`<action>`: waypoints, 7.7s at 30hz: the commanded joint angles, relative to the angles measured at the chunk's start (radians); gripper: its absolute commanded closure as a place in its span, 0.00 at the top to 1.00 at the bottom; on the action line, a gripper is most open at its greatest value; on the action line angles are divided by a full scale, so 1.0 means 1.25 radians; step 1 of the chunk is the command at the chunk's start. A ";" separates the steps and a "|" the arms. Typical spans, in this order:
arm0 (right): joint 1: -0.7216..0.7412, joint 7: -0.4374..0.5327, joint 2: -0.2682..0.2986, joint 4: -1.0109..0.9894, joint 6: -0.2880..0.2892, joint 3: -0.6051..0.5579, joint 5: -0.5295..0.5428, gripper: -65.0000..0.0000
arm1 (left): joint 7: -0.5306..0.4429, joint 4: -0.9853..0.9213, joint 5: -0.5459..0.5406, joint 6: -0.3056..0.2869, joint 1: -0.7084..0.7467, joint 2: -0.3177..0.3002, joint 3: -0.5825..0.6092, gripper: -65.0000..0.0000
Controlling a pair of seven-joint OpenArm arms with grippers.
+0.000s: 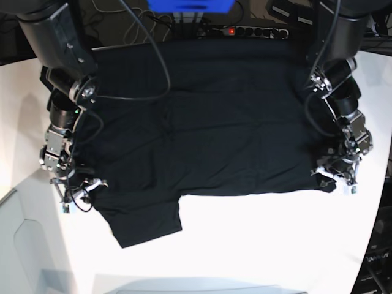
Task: Fold the T-shirt properly
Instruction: 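Grasp the shirt edges with both grippers at the shirt's middle, then lift the grasped edges and fold them toward the robot, then regrasp the folded edge with the right gripper and pull it toward the left gripper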
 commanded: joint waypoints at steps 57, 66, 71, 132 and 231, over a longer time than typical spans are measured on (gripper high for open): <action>-0.383 -0.208 -0.195 0.801 0.105 0.066 0.031 0.00 | 0.155 0.664 -0.158 -0.015 0.437 0.169 -0.173 0.04; -0.378 -0.208 -0.194 0.803 0.105 0.065 0.027 0.00 | 0.233 0.742 -0.166 -0.015 0.443 0.155 -0.179 0.63; -0.380 -0.208 -0.194 0.803 0.105 0.065 0.030 0.19 | 0.231 0.772 -0.166 -0.015 0.436 0.151 -0.179 0.64; -0.152 -0.266 -0.137 0.573 0.105 -0.074 0.025 0.57 | 0.240 0.698 -0.165 -0.015 0.326 0.109 -0.173 0.00; -1.000 -0.027 -0.243 1.219 0.105 0.017 0.431 0.00 | 0.229 0.769 -0.264 -0.015 0.490 0.124 -0.180 0.00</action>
